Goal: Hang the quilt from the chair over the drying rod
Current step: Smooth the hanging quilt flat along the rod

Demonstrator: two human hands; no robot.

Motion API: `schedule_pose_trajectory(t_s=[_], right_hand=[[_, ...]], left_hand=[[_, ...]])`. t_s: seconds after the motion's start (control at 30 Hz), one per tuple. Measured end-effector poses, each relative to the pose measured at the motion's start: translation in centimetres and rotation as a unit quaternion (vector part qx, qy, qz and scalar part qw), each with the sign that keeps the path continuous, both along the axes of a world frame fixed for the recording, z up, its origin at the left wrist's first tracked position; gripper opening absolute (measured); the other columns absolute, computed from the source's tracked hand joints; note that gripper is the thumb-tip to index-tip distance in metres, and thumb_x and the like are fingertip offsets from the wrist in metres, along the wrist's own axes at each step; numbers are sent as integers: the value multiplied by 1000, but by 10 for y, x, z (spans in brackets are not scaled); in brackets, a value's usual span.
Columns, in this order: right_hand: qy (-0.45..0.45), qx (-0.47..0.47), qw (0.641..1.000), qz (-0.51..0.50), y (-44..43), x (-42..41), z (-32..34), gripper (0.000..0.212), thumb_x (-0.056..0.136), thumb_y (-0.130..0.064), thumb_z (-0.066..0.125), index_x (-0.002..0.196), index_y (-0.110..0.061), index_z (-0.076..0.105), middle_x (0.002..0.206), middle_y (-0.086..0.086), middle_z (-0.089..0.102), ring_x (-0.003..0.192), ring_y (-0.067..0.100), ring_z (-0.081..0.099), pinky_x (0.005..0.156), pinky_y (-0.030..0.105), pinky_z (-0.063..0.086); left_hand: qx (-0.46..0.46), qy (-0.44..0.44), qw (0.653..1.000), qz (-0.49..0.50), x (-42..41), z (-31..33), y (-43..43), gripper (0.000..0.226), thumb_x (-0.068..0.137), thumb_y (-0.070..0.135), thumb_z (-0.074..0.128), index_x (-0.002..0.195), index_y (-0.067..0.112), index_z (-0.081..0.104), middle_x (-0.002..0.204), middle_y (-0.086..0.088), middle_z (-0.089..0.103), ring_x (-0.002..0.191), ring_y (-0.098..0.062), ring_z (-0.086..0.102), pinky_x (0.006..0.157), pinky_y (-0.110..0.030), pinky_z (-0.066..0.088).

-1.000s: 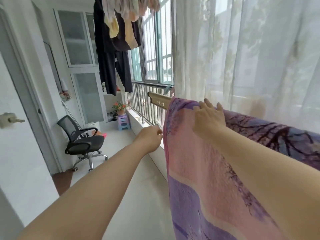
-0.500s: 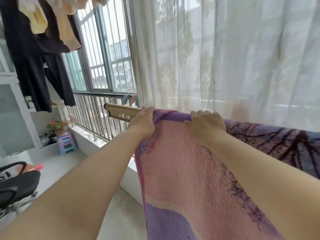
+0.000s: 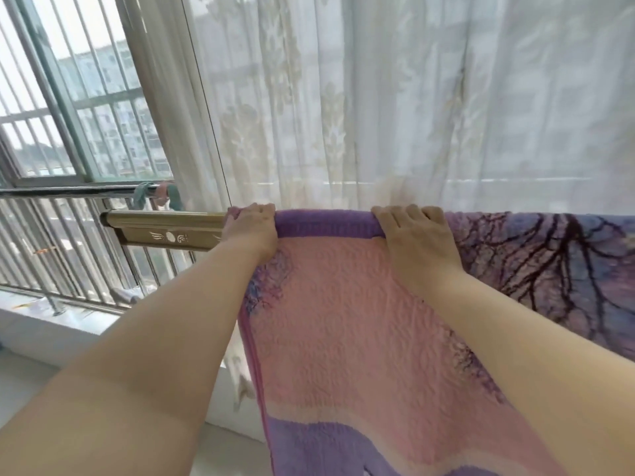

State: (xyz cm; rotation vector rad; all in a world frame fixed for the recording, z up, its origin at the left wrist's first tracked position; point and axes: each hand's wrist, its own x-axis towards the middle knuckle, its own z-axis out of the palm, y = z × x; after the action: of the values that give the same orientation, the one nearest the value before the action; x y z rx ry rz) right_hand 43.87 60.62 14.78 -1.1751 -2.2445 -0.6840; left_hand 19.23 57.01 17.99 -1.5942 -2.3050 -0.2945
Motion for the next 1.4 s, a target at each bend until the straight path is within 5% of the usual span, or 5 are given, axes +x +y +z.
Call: schedule_pose_trajectory(t_s=[0.37,0.6,0.77,0.97,1.4], right_hand=[[11,-109,993,-31,19,-22,31,56,93,-60,26,119,-18,54,116,4,61,106,25,54,89,43,33],[56,-17,995,-81,26,14,11,53,95,-55,28,125,-18,52,122,5,61,118,26,49,103,51,23],[62,-25,991,-120,18,46,-6,65,97,-55,25,150,-18,19,157,4,22,146,20,13,115,51,4],[73,-89,963,-246,-26,62,-30,72,97,-52,27,152,-17,-5,160,-2,-11,147,15,-11,119,43,-2],[179,-173,831,-497,-191,20,-49,42,99,-38,35,127,-17,59,156,7,24,146,21,11,115,42,14]], left_hand=[[74,-169,969,-161,44,7,14,49,95,23,36,143,18,42,149,-6,43,136,-26,36,115,-48,19],[145,-83,961,-221,83,-12,44,46,100,40,32,141,22,43,151,2,38,140,-19,29,117,-54,7],[172,-66,933,-309,113,-9,62,43,100,39,32,136,22,50,143,3,49,133,-21,40,113,-49,22],[162,-31,904,-394,115,-14,63,44,100,41,29,134,22,51,138,0,54,127,-25,45,107,-47,26],[112,-58,836,-534,95,-22,9,50,97,37,42,143,16,40,154,-5,33,142,-25,26,119,-47,5]])
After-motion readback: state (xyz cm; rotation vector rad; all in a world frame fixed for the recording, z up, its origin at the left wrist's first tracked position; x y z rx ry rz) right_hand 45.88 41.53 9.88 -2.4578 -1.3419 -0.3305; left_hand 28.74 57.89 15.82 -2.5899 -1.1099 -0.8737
